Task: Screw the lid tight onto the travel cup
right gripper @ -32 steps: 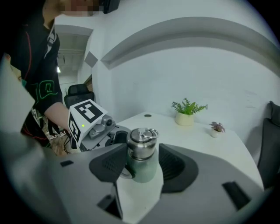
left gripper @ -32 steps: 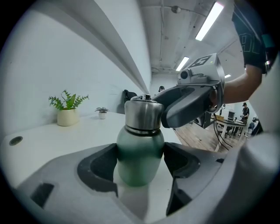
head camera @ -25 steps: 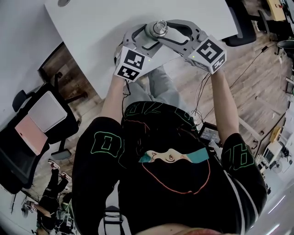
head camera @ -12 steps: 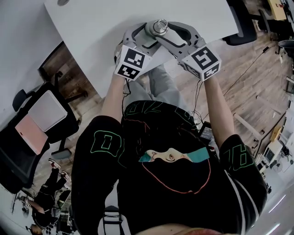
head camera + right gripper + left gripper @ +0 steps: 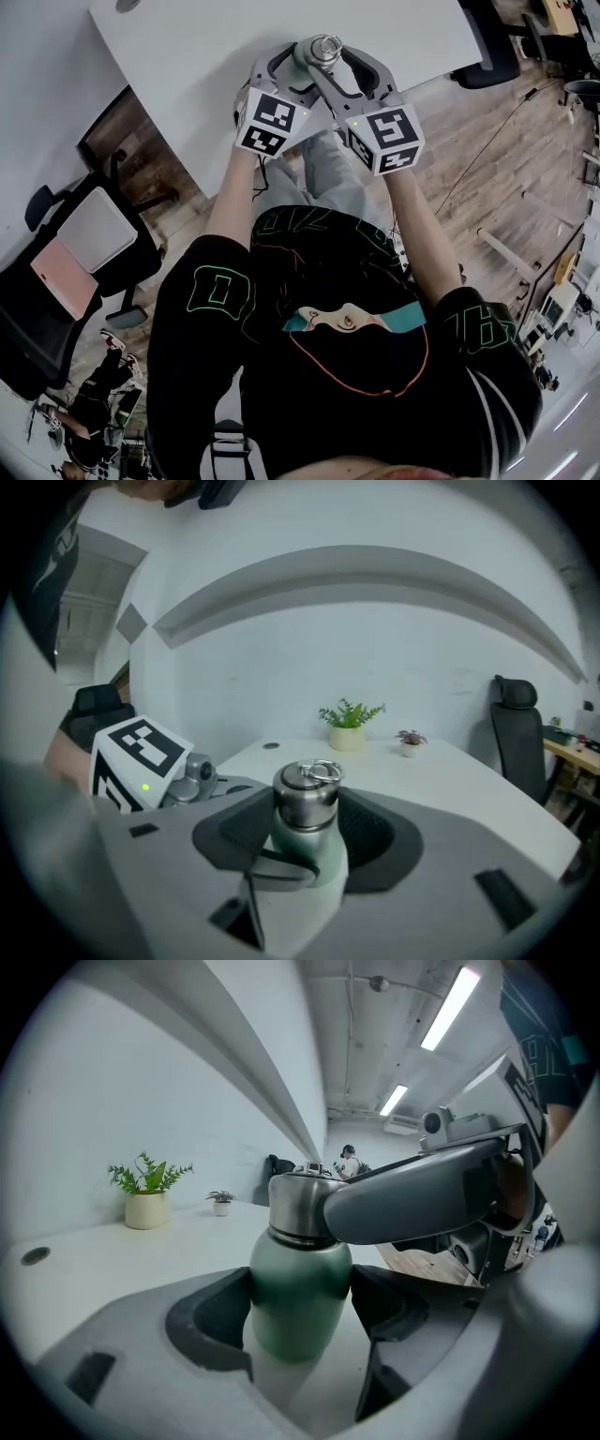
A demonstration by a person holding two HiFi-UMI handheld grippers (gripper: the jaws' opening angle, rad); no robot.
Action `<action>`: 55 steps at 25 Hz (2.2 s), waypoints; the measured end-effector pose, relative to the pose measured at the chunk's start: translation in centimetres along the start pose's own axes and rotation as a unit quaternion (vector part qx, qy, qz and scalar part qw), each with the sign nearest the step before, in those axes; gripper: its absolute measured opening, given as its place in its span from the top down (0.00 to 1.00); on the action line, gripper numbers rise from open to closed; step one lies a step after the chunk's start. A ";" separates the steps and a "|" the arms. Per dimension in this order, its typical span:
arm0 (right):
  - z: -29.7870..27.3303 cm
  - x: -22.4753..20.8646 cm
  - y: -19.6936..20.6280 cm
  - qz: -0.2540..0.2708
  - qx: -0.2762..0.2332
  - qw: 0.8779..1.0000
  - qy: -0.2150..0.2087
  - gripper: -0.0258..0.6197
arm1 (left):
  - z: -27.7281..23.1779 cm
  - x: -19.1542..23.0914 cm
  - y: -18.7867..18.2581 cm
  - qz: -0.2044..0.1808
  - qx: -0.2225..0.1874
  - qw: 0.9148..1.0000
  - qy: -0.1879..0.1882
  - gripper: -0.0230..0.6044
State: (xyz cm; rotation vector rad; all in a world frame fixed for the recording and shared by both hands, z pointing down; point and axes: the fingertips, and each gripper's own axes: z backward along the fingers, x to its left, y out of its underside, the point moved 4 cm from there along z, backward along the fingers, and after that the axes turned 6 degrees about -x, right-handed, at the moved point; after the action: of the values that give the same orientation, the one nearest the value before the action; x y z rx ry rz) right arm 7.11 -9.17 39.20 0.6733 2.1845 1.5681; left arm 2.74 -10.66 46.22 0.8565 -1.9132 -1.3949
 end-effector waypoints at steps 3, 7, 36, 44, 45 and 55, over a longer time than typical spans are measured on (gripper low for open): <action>0.0 0.5 0.1 0.017 -0.006 0.999 0.048 0.62 | 0.0 0.0 0.1 0.003 0.001 1.000 -0.003 0.41; -0.1 0.8 0.2 0.012 -0.012 0.996 0.092 0.62 | -0.1 0.0 0.3 0.008 0.003 1.000 -0.008 0.41; 0.4 -1.5 -1.9 0.153 0.044 0.952 -0.261 0.57 | 0.3 -0.1 -0.7 -0.005 0.008 1.000 0.006 0.41; -0.3 -1.4 -2.1 0.150 0.051 0.928 -0.337 0.60 | 0.4 -0.5 -0.8 -0.006 0.013 1.000 0.007 0.41; -0.5 -1.2 -2.1 0.149 0.051 0.926 -0.343 0.61 | 0.5 -0.4 -0.7 -0.005 0.013 1.000 0.006 0.41; -0.6 -0.9 -1.5 0.120 0.033 0.948 -0.293 0.61 | 0.5 0.0 -0.3 -0.004 0.012 1.000 0.005 0.41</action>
State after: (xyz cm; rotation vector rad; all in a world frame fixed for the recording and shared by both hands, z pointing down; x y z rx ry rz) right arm 7.25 -10.61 37.96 1.2802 1.7555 1.1873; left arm 2.43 -10.46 45.82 0.8822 -1.9257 -1.3720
